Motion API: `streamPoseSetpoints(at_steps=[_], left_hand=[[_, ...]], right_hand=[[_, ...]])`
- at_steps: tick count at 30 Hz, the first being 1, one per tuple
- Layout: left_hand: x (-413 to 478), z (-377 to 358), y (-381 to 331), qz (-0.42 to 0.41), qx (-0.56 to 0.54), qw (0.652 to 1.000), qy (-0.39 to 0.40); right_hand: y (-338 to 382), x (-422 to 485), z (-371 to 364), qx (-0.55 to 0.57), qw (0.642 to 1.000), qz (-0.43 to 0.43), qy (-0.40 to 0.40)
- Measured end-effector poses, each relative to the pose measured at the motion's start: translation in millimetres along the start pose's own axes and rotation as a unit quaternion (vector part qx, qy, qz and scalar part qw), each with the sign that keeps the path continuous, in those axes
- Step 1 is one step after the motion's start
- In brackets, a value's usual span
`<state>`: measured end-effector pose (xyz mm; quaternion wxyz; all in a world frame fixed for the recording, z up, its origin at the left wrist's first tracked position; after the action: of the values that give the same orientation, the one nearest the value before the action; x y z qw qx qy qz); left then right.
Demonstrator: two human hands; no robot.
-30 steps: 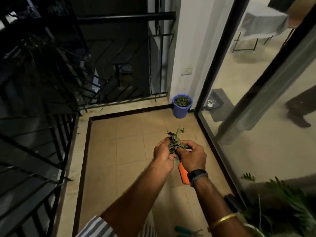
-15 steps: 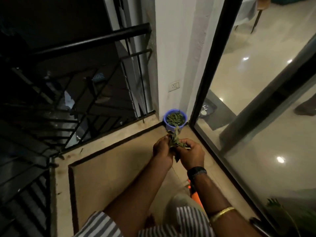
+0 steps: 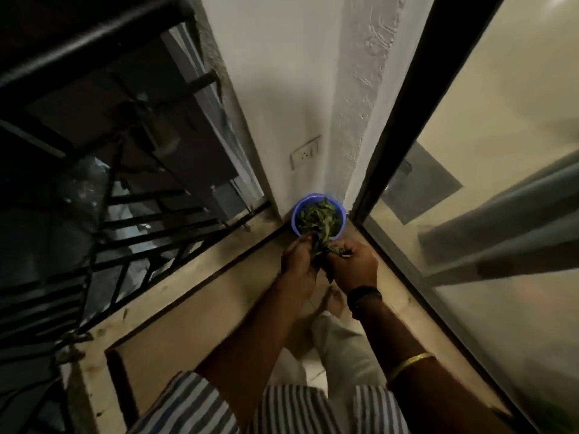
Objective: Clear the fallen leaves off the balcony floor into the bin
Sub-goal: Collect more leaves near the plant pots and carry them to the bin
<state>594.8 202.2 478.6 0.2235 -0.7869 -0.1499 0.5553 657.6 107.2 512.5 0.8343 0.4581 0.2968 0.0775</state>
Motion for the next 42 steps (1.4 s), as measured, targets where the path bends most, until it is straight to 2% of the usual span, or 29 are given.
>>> streamPoseSetpoints(at_steps=[6,11,16,18,20,22,26,30,35,42], left_hand=[[143,-32,-3,0.064,-0.004,0.995,-0.075],[269,-44,18,0.092,0.073,0.987,-0.107],[354,-55,4,0.096,0.135,0.981,-0.097],[383,-54,5,0.094,0.204,0.972,-0.074],[422,-38,19,0.115,0.23,0.964,-0.063],[451,-18,34,0.128,0.219,0.964,-0.076],[370,-44,-3,0.11,0.189,0.974,-0.059],[275,-70,-35,0.114,0.11,0.987,-0.023],[153,-99,-71,0.079,0.157,0.984,-0.01],[28,-117,-86,0.064,0.233,0.967,0.082]], right_hand=[[-33,137,-40,-0.071,0.995,-0.074,0.019],[-95,239,-85,-0.127,0.985,-0.114,0.034],[-128,323,-132,-0.18,0.974,-0.124,0.057],[-142,348,-147,-0.191,0.969,-0.131,0.084],[-150,357,-154,-0.215,0.963,-0.129,0.104],[-151,353,-151,-0.208,0.967,-0.125,0.083],[-128,311,-129,-0.075,0.989,-0.127,0.017],[-85,257,-95,0.041,0.991,-0.129,-0.013],[-11,173,-37,0.128,0.986,-0.089,-0.059],[46,67,19,0.203,0.965,-0.064,-0.153]])
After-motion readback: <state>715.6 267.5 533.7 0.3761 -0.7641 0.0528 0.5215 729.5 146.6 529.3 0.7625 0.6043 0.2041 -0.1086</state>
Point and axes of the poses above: each hand's wrist, its own x-axis towards the middle knuckle, its own z-axis out of the back of the hand, y = z × x, the point moved 3 cm from there along x, towards the middle knuckle, and after that the axes turned 3 degrees about -x, right-handed, at the moved point
